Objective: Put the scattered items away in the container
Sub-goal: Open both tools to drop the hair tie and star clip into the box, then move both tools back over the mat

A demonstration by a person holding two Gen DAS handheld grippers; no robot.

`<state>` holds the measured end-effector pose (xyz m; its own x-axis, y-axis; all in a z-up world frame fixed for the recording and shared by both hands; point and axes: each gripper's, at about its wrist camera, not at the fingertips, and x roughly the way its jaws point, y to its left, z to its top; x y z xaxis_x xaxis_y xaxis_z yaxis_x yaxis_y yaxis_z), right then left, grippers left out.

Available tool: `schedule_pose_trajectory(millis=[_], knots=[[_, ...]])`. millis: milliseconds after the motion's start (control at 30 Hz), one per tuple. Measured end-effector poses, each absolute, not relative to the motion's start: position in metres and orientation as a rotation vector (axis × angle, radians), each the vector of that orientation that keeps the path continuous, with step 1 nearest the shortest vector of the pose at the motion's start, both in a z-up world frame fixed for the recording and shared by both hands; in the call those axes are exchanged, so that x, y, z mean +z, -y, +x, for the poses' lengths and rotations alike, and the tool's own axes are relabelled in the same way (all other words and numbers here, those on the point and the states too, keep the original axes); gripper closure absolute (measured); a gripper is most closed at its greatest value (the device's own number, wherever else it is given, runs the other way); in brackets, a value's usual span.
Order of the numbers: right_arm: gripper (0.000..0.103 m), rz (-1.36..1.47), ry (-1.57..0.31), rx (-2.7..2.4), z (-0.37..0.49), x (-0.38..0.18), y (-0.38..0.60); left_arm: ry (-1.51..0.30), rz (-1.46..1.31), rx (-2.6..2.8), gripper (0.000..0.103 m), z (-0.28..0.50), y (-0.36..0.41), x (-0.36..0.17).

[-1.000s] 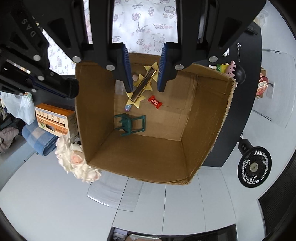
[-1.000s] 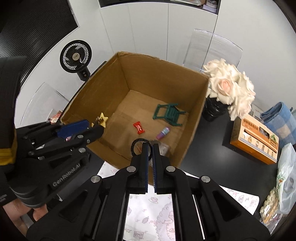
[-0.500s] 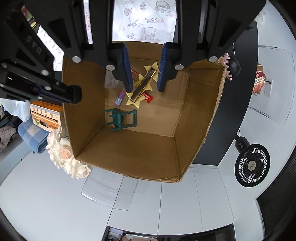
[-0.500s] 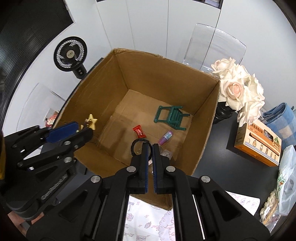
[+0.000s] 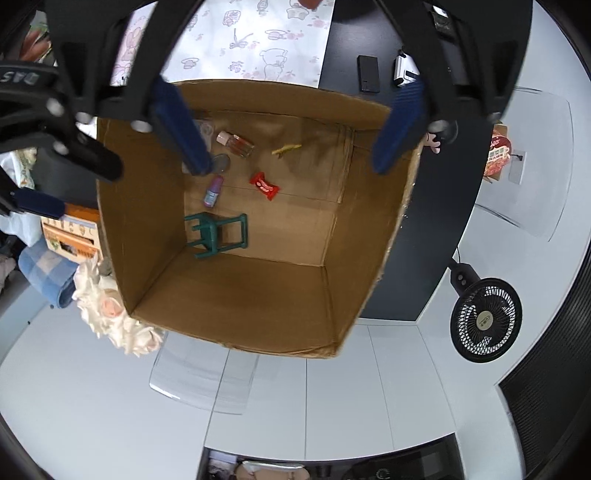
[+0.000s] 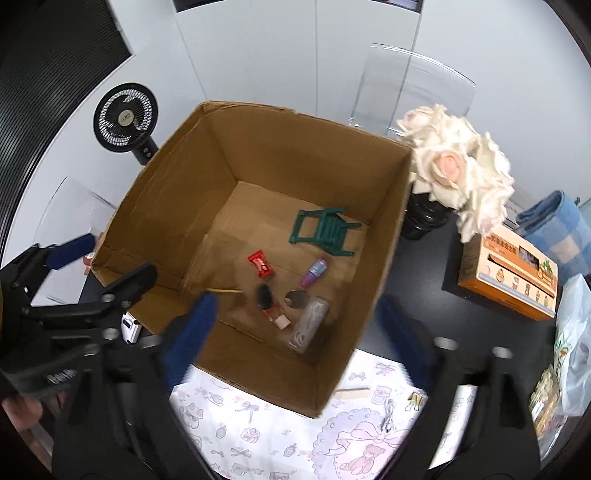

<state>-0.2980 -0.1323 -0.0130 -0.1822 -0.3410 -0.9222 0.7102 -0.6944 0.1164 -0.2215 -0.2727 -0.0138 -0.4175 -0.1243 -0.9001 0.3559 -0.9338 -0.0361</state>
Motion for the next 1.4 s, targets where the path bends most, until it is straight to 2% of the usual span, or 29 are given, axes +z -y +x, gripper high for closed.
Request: schedule_pose_trajectory(millis=[33,700,1033,1200,1400], knots=[[0.0,1.38,-0.451,-1.943,-0.297,-0.012,0.129,-0.338,1.496,-2.411,0.0,-0.22,0.274,-0.013],[0.0,1.368,-0.481,-2.004,-0.275,-0.006,0.034,-0.292,1.508,-2.453,0.0,-0.199,0.212,-0.006],[0.0,1.365,-0.439,-2.059,-0.266,0.001,-0.035,-0.218,1.503,-2.542,0.0,-0.18,0.138,0.006],[0.0,1.409,-0.417,-2.09,-0.269,-0.017,-0.078,-0.19,1.528,-2.589,0.0,-0.175,0.093,-0.004],[0.0,1.478,-0.391,-2.095,-0.274,-0.056,-0.119,-0.174,1.606,-2.611,0.0,-0.171,0.047,-0.038]])
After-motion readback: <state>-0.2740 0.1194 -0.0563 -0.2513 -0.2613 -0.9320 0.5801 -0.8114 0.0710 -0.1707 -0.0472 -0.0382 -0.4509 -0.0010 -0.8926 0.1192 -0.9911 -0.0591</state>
